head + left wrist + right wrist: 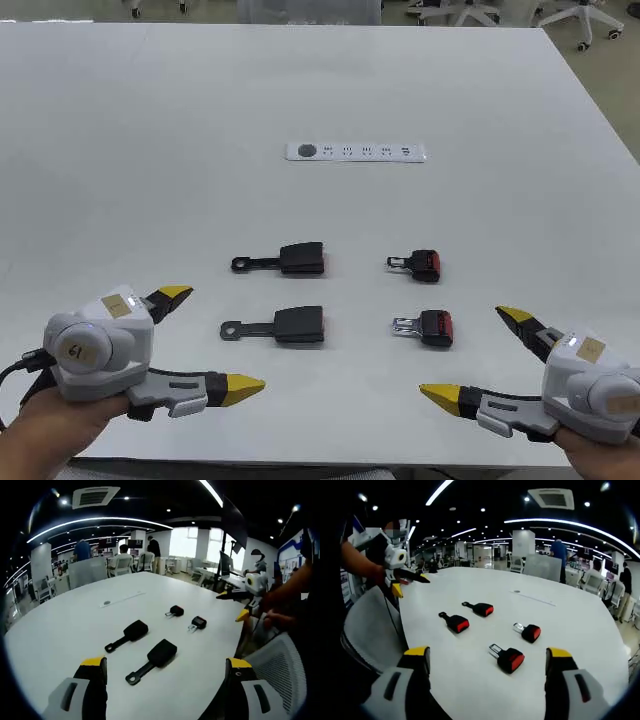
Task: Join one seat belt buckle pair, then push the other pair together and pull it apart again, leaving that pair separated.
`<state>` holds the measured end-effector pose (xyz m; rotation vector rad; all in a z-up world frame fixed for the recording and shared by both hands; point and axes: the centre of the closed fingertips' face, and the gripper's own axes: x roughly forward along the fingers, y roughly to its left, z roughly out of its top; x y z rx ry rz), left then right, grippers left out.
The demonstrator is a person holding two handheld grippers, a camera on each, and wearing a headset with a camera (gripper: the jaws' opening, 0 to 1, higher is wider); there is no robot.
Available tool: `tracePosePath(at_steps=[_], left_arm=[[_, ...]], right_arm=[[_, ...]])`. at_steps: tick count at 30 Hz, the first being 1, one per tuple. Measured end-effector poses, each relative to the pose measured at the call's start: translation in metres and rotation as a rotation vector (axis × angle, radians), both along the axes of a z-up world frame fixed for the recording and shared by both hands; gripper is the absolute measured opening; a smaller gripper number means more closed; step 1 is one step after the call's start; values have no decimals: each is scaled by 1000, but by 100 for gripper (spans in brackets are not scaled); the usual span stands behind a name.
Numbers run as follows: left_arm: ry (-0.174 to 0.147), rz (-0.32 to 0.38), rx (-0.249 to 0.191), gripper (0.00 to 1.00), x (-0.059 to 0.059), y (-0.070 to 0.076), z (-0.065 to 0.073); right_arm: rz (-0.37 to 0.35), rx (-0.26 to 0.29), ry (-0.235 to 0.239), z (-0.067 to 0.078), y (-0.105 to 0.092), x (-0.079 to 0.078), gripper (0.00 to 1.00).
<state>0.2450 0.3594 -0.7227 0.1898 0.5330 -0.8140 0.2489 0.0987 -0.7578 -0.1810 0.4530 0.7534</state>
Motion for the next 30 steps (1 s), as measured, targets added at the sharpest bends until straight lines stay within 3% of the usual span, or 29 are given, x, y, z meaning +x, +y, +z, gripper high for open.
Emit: tracePosePath(at_steps=[30], left_arm=[[12, -20, -3, 100, 1, -1, -2]], right_arm=[[3, -4, 6, -1, 3, 2, 96]])
